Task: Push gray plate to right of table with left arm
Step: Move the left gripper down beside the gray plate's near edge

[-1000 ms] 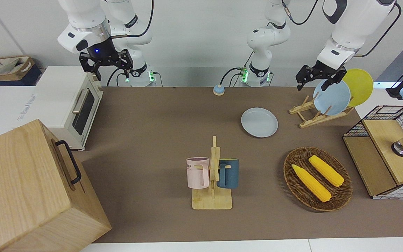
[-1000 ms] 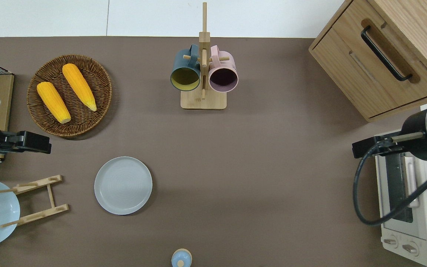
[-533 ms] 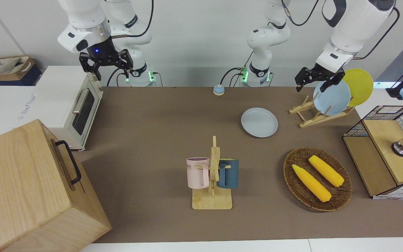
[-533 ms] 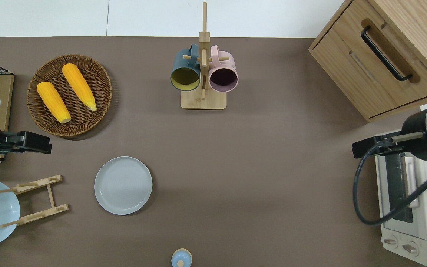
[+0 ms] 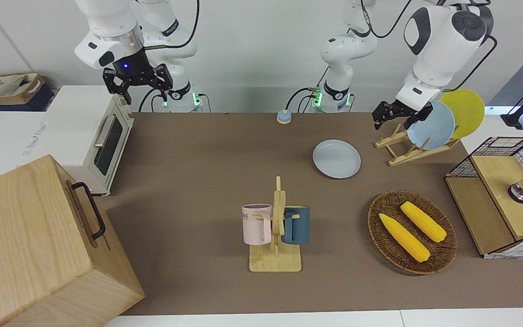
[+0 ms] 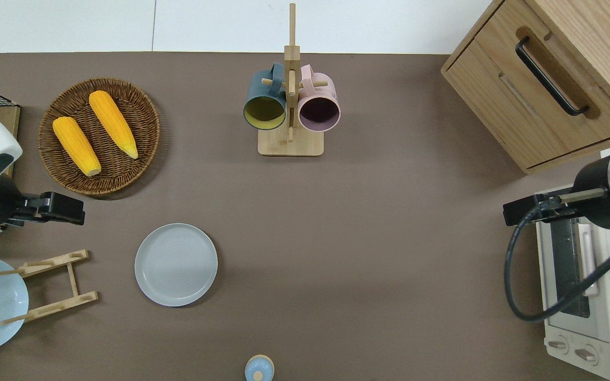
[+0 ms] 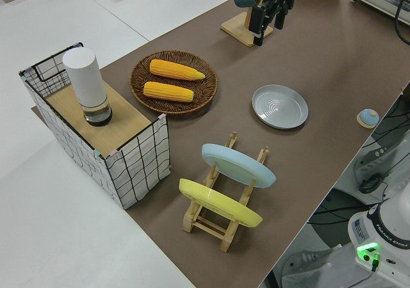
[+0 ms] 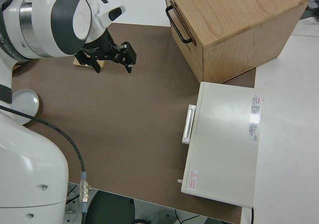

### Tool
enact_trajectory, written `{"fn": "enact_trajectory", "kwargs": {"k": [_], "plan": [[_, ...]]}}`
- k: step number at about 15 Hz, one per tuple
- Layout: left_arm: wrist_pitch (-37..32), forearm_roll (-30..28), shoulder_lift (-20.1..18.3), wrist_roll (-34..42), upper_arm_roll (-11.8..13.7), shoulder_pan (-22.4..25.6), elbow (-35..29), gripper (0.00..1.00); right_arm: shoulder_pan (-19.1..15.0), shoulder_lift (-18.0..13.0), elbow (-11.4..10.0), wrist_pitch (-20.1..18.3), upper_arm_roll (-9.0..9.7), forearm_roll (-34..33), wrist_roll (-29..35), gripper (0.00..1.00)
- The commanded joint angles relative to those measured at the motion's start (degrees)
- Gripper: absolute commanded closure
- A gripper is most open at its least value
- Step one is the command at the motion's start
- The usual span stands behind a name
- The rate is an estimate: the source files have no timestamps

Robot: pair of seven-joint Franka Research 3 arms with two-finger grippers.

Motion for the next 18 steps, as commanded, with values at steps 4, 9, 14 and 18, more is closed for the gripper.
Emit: {"fn": "enact_trajectory", "kwargs": {"k": [4, 9, 14, 18], "plan": [[15.14, -2.93, -5.61, -0.60, 0.95, -0.76, -17.89, 0.00, -0.64, -0.43, 0.06, -0.69, 0.23, 0.46, -0.06, 0.017], [27.18, -3.20, -7.72, 0.01, 1.04, -1.28, -30.19, 0.00, -0.64, -0.43, -0.03, -0.69, 0.32, 0.46, -0.15, 0.017], [34.14, -3.29, -8.42, 1.34, 1.13, -1.28, -37.85, 0.00, -0.64, -0.43, 0.05, -0.69, 0.32, 0.46, -0.15, 0.017], [40.81, -4.25, -8.51, 1.51, 1.04, -1.29, -43.30, 0.00, -0.64, -0.43, -0.03, -0.69, 0.32, 0.46, -0.15, 0.017]]}}
